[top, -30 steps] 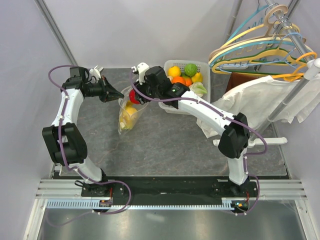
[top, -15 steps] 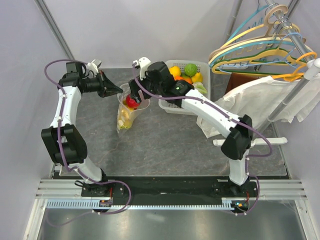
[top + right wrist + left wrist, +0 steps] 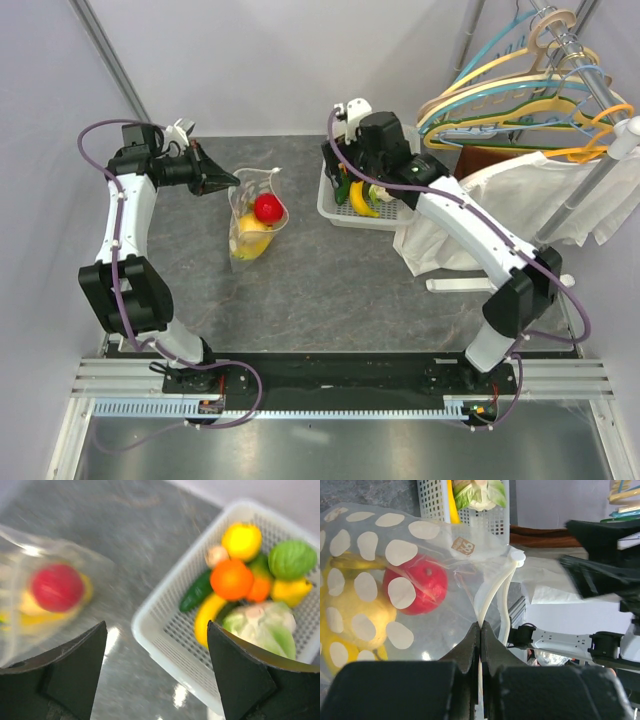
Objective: Place the food in the zip-top bag and seal the zipper
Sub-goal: Place the fake fruit in the zipper food storage bag, then pick up the fake vegetable from the bin.
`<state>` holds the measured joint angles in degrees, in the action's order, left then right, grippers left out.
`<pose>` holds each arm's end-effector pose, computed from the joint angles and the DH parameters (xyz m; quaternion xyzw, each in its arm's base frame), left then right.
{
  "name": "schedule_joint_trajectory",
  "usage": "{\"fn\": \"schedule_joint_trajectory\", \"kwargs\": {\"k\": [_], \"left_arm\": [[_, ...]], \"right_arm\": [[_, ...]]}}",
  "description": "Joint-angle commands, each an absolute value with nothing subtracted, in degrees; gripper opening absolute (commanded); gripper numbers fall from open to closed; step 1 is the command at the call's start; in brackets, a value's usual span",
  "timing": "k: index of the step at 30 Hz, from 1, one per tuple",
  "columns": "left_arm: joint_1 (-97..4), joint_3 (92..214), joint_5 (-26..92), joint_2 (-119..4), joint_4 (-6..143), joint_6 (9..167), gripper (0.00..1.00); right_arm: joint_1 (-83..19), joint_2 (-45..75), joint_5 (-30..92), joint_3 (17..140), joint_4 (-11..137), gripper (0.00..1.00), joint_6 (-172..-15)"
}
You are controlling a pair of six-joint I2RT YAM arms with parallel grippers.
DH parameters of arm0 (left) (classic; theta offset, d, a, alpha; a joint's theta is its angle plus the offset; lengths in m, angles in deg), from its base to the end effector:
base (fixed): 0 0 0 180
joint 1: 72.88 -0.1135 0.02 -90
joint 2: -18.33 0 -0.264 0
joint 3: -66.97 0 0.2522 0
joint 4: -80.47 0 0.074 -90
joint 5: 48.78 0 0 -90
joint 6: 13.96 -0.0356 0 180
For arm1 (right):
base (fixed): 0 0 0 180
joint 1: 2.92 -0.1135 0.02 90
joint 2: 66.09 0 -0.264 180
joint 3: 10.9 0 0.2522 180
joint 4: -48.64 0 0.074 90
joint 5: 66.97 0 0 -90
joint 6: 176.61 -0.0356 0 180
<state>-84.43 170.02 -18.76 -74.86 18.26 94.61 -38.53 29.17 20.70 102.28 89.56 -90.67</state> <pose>0.3385 0.0377 0.3476 -0.0573 0.8335 -0.4893 0.2500 0.3139 0.2230 0.4112 -0.2159 0.8054 0.1713 0.5248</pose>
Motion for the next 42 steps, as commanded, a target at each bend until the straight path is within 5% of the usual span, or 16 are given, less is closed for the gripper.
{"fn": "schedule_joint_trajectory", "kwargs": {"k": [1,5,23,42], "left_arm": [[-84.7,169.9,-19.6,-73.5,18.0,93.5,0.02],[-84.7,169.8,-19.9,-73.5,17.9,93.4,0.02],[-84.7,169.9,-21.7,-73.3,17.9,92.7,0.02],[-84.7,169.6,-21.8,-74.7,16.3,91.3,0.02]], "right_arm": [[-37.0,34.2,12.5,100.0,94.8,0.88,-84.4],[-36.1,37.5,12.2,99.3,96.3,0.98,-74.1],[-29.2,42.4,22.9,93.7,101.5,0.98,-10.1],[-27.4,50.7,22.0,97.3,103.4,0.98,5.6]]}}
